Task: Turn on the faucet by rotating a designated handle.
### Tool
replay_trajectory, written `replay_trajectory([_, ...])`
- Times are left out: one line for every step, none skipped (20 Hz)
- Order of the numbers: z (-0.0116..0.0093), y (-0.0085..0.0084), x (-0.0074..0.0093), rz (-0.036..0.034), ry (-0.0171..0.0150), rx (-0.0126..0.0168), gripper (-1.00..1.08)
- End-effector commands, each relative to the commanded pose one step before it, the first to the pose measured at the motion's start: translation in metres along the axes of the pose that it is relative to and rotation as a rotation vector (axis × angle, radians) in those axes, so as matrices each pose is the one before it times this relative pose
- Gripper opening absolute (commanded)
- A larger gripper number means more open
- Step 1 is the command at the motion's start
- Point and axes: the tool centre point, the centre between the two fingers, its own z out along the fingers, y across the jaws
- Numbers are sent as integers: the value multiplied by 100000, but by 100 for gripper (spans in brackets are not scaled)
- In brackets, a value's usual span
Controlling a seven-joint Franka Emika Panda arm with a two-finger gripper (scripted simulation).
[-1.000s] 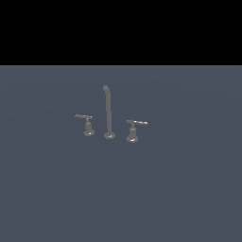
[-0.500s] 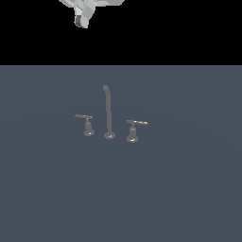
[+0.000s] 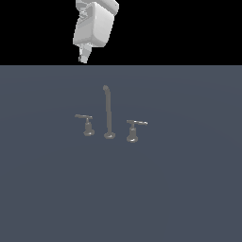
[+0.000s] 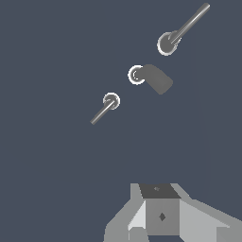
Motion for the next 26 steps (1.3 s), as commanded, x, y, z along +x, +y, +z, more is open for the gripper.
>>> replay_trajectory([1888,-1184,880,8210,819,-441,-100])
replay_trajectory([749,-466,308,3174,498,-179,-100])
replay_trajectory([750,-464,290,3151,573,-160,-100])
replay_trajectory([751,-462,271,3127,646,-137,-100])
replay_trajectory([750,-459,252,3100,717,-109,-100])
replay_trajectory([750,-456,232,3070,786,-76,-100])
replay_trajectory([748,-452,212,3038,852,-39,-100])
replay_trajectory([746,-447,192,3004,915,2,-100])
replay_trajectory([743,-442,171,2968,975,47,-100])
replay_trajectory([739,-436,150,2930,1031,95,-100])
replay_trajectory([734,-430,129,2891,1083,148,-100])
replay_trajectory([729,-423,108,2849,1132,203,-100])
replay_trajectory([723,-415,87,2806,1176,262,-100])
replay_trajectory([717,-406,65,2761,1216,323,-100])
replay_trajectory([710,-397,43,2715,1252,387,-100])
replay_trajectory([702,-387,21,2667,1283,453,-100])
replay_trajectory([693,-376,-1,2618,1309,521,-100])
replay_trajectory([684,-365,-23,2567,1330,591,-100])
replay_trajectory([666,-348,-45,2483,1329,653,-100])
replay_trajectory([625,-320,-63,2318,1276,687,-100])
replay_trajectory([582,-291,-78,2148,1212,709,-100])
replay_trajectory([541,-264,-90,1985,1144,721,-100])
replay_trajectory([501,-238,-99,1830,1074,724,-100])
replay_trajectory([462,-213,-105,1680,1001,718,-100])
replay_trajectory([424,-191,-108,1537,927,704,-100])
replay_trajectory([387,-169,-110,1398,852,682,-100])
